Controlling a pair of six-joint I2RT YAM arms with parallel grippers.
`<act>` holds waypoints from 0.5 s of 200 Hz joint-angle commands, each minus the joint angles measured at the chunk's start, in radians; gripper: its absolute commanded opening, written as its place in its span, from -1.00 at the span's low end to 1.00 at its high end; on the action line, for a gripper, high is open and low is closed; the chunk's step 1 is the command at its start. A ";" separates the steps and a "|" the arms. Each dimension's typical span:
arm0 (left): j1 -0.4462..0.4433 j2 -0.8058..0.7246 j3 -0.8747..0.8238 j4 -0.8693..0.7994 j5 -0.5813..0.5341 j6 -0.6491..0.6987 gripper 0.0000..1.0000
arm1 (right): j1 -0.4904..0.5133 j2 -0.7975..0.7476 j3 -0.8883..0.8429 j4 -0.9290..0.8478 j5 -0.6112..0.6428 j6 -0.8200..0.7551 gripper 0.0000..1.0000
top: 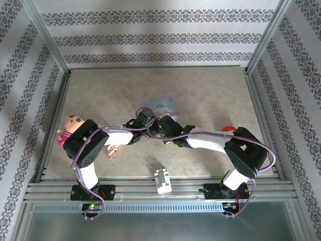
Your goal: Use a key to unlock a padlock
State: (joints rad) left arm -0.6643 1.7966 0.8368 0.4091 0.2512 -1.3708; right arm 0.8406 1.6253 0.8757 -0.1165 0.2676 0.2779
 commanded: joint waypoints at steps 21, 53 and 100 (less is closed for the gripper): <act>0.002 0.013 0.006 -0.006 0.062 -0.024 -1.00 | -0.101 -0.034 -0.055 0.125 -0.190 0.102 -0.96; 0.002 0.015 0.006 -0.006 0.062 -0.027 -1.00 | -0.150 -0.052 -0.079 0.161 -0.287 0.144 -0.98; 0.002 0.014 -0.003 -0.002 0.060 -0.034 -1.00 | -0.221 -0.074 -0.130 0.247 -0.417 0.217 -1.00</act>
State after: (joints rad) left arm -0.6590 1.8008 0.8368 0.4210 0.2474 -1.3796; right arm 0.6724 1.5749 0.7776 0.0372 -0.0948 0.4290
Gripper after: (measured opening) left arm 0.108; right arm 0.048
